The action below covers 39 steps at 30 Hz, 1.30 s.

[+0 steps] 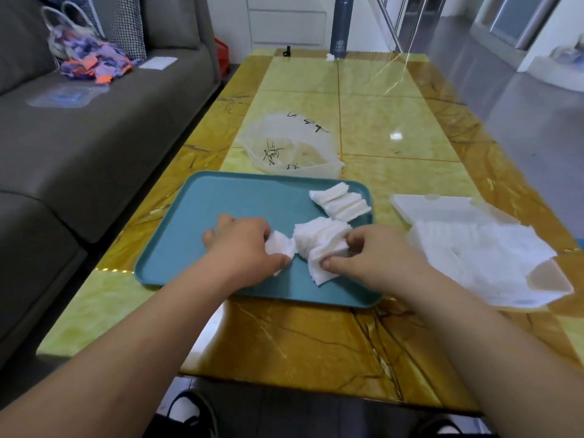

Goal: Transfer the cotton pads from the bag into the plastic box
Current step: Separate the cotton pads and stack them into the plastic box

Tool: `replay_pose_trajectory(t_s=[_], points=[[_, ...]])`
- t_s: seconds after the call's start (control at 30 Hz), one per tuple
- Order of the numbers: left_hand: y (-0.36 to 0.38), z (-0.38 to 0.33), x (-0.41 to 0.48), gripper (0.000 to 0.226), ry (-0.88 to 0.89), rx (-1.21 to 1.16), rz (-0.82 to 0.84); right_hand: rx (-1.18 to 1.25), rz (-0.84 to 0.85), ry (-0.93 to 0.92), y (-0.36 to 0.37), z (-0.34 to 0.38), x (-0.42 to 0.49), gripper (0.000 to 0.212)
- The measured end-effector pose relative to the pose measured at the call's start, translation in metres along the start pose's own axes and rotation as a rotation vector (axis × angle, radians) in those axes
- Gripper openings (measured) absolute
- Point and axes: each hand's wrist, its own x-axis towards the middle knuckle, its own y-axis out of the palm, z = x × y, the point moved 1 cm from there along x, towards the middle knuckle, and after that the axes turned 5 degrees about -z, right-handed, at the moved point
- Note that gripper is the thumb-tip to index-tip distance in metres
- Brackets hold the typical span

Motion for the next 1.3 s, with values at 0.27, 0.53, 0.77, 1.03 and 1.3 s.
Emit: replay_pose_trajectory(t_s=[0.27,0.53,0.77,1.03,1.3], points=[[-0.006,0.006,-0.003,0.018,0.03,-0.316,-0.134,0.346,-0.054,-0.128,0.001,-0.002,0.001,0.038],[-0.039,0.002,-0.033,0.018,0.155,-0.999,0.012,0.688,-0.069,0.006,-0.017,-0.018,-0.009,0.008],[-0.028,-0.024,-0.047,0.021,0.162,-1.11,0.112,0.725,0.146,-0.174,-0.015,-0.006,-0.022,0.025],[-0.02,-0.019,-0.039,0.017,0.159,-1.07,0.088,0.764,0.224,-0.196,-0.01,-0.005,-0.027,0.031],[-0.016,-0.015,-0.031,0.016,0.134,-1.048,-0.005,0.89,0.248,-0.14,-0.009,0.005,-0.024,0.021]])
